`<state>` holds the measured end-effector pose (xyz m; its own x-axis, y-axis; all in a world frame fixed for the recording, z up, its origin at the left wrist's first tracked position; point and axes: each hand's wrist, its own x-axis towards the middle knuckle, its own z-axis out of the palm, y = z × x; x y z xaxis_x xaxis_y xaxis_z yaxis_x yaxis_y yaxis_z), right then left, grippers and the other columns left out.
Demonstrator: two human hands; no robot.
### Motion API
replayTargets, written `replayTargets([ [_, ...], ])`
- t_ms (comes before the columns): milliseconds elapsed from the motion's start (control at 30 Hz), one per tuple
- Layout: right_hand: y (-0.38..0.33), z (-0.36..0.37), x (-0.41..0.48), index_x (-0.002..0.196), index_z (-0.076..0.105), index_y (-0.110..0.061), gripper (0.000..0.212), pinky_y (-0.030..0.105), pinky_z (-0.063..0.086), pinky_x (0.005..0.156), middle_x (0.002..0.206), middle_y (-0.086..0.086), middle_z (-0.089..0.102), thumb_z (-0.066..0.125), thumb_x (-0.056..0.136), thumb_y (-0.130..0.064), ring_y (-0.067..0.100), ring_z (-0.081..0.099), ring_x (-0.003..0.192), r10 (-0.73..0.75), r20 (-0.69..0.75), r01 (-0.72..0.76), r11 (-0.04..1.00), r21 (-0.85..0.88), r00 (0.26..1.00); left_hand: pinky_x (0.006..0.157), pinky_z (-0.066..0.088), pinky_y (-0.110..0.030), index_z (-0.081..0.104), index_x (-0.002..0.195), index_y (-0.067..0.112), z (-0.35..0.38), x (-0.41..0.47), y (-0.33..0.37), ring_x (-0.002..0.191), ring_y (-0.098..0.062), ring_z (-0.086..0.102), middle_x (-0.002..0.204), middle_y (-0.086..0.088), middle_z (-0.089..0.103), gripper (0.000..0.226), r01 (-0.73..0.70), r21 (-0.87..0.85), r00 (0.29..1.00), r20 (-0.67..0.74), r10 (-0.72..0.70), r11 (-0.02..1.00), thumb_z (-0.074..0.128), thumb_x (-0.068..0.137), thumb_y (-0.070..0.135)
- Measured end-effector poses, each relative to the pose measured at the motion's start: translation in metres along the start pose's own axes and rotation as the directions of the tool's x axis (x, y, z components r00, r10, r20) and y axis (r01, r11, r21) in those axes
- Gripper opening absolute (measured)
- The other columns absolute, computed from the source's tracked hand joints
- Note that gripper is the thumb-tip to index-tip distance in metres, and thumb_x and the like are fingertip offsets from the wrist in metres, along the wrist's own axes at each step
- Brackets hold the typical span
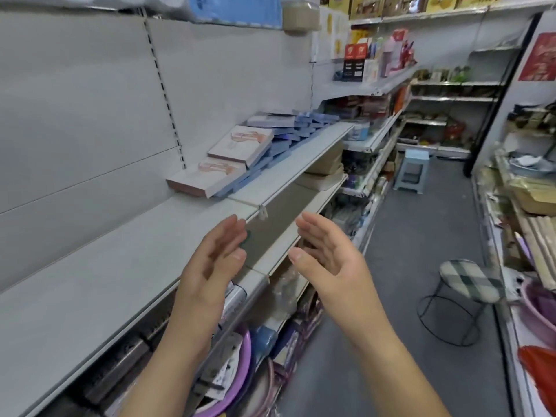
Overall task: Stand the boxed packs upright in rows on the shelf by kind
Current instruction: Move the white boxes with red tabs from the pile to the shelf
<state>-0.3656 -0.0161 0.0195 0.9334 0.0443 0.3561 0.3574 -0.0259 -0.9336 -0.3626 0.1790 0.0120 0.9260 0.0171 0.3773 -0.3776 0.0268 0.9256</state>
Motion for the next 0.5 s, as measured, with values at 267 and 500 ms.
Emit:
replayTargets([
  [267,0.051,-0.058,0.096,0.136,0.055,-0.044,0.050,0.031,0.045,0.111,0.136,-0.026,0.061,0.073,0.089,-0.038,-0.004,0.054,0.130,0.040,-0.058,-0.043,0.997,-0.062,0.998,0.108,0.040,-0.032,0.060,0.139,0.033,0.061,0.109,-0.064,0.132,-0.006,0.059,0.138,0.014,0.066,0.055,0.018,-0.096,0.999,0.052,-0.013,0.995,0.068,0.085,0.037],
  [500,0.075,-0.101,0.217,0.138,0.054,-0.045,0.051,0.033,0.045,0.111,0.134,-0.026,0.062,0.074,0.093,-0.029,-0.003,0.055,0.128,0.036,-0.104,-0.050,0.989,-0.140,0.994,0.107,0.039,-0.030,0.059,0.139,0.038,0.099,0.235,-0.106,0.133,-0.003,0.056,0.140,0.017,0.064,0.055,0.034,-0.167,0.995,0.096,-0.018,0.985,0.070,0.084,0.041],
])
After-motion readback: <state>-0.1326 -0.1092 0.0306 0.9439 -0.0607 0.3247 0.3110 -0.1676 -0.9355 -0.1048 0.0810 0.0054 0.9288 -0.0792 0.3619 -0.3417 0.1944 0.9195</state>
